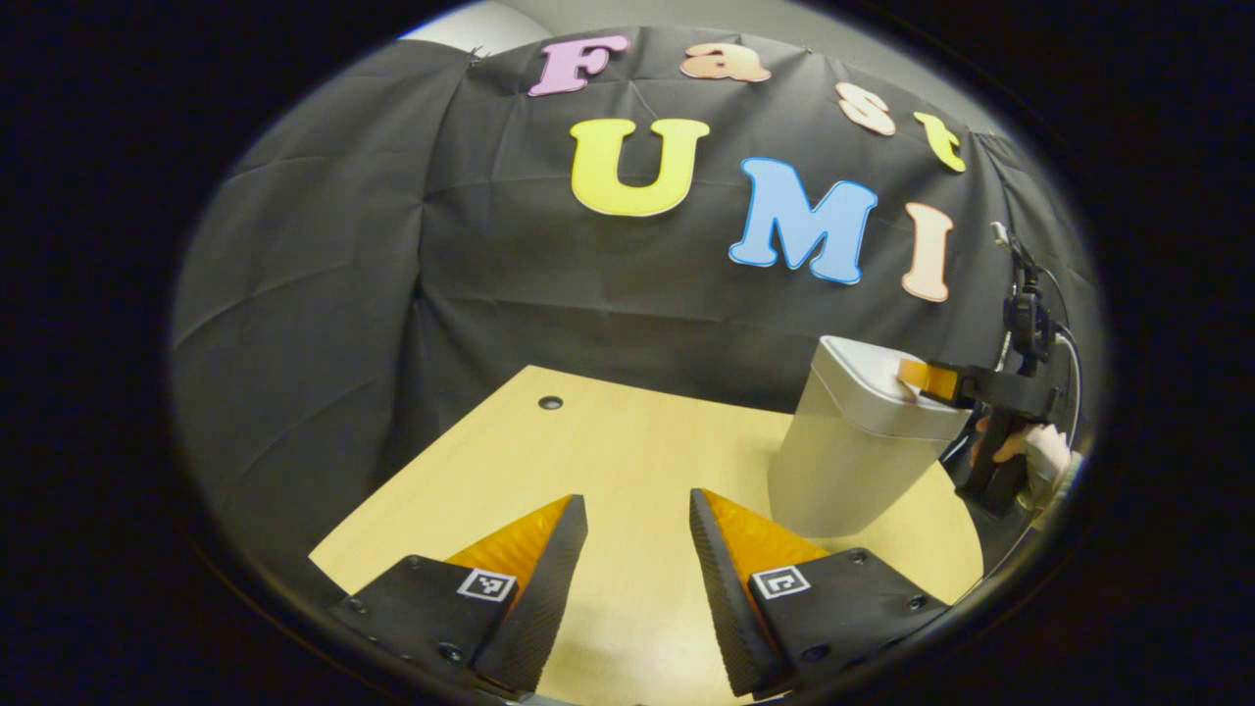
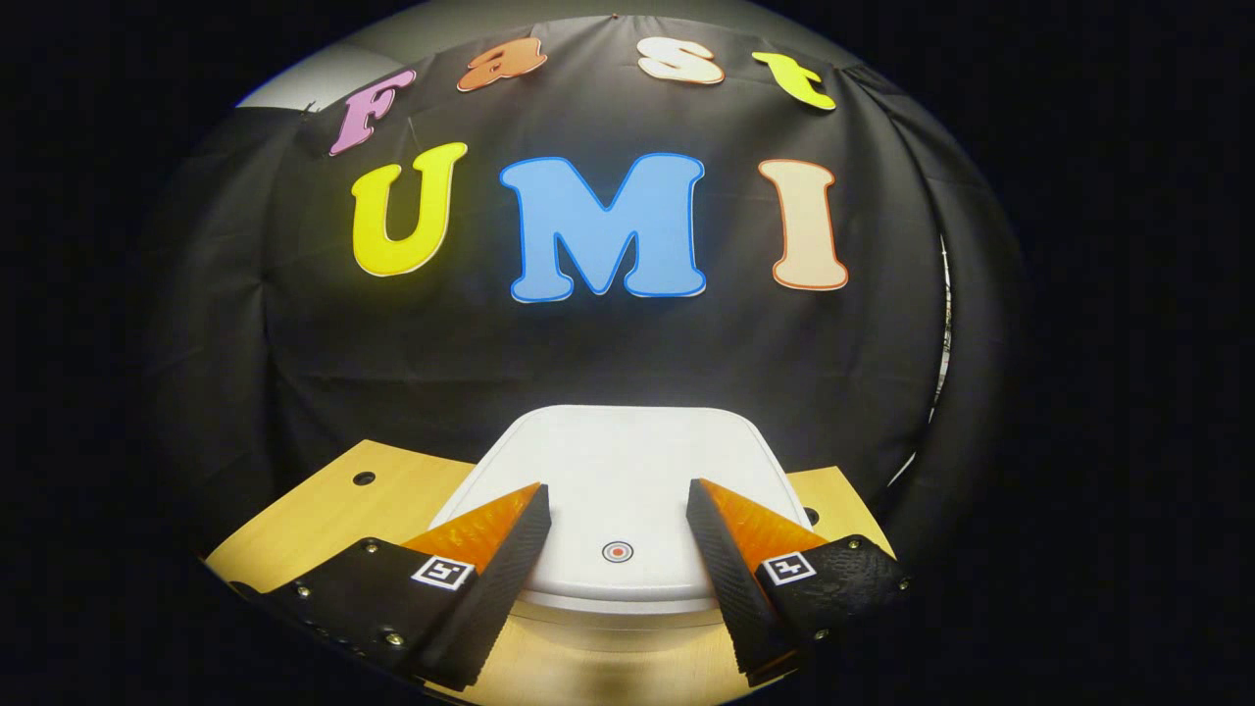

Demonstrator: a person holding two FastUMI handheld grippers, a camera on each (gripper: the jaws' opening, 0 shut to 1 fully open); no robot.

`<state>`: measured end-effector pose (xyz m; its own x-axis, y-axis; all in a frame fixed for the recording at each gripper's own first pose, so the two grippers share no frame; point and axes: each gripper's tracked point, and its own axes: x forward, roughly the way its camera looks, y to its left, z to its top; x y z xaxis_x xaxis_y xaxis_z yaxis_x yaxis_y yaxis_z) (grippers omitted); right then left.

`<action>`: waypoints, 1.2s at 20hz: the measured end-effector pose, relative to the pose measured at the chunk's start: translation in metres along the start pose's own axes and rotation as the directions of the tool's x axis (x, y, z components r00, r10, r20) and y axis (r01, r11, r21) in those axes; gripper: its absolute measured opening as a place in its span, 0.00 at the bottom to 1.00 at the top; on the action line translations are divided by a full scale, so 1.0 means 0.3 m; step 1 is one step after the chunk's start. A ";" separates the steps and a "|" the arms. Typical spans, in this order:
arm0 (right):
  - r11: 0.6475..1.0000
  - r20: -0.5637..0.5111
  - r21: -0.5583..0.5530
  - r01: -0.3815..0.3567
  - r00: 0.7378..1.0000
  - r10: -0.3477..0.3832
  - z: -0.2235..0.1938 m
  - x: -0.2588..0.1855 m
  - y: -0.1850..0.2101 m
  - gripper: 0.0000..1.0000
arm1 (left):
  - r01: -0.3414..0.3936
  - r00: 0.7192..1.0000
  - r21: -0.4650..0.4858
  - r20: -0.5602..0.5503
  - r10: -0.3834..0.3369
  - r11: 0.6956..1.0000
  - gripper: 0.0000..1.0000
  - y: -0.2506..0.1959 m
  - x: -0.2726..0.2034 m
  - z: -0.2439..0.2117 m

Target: Press the lid of the desktop garbage bin to open it, pick up the crumpled paper on the desktop and throw it into the bin, then pick up the pop can on the desktop and drop it into the bin, and finally close the garbage bin lid.

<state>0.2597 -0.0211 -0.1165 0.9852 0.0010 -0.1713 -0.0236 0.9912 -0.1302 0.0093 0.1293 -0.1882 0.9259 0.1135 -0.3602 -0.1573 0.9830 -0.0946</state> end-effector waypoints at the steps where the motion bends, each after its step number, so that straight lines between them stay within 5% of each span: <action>1: 1.000 0.012 -0.001 0.001 1.000 -0.001 0.002 -0.002 0.003 0.92 | 0.005 1.000 0.006 0.006 -0.005 1.000 0.77 -0.008 -0.007 0.005; 5: 1.000 0.019 0.013 0.002 1.000 -0.003 -0.007 0.003 0.001 0.92 | 0.032 0.999 0.010 0.018 -0.032 0.999 0.77 -0.034 -0.034 0.013; 6: 1.000 0.020 0.016 0.001 1.000 -0.002 -0.010 0.005 0.001 0.92 | 0.035 0.999 0.007 0.018 -0.035 0.999 0.68 -0.033 -0.038 0.010; 20: 0.999 0.045 0.026 0.029 0.999 -0.030 0.000 -0.002 -0.005 0.91 | 0.127 0.992 0.008 -0.004 -0.127 0.992 0.68 -0.101 -0.027 -0.019; 22: 0.999 0.051 0.017 0.029 0.998 -0.030 0.001 -0.001 -0.004 0.91 | 0.146 0.989 0.027 0.001 -0.146 0.989 0.77 -0.133 -0.021 -0.007; 24: 1.000 0.055 0.009 0.028 0.998 -0.029 0.004 -0.002 -0.005 0.91 | 0.162 0.987 0.041 0.009 -0.163 0.986 0.68 -0.168 -0.019 0.006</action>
<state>0.2595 -0.0225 -0.1149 0.9933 -0.0204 -0.1140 0.0059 0.9920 -0.1259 0.0126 0.0794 -0.1795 0.9421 -0.0466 -0.3321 0.0092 0.9935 -0.1133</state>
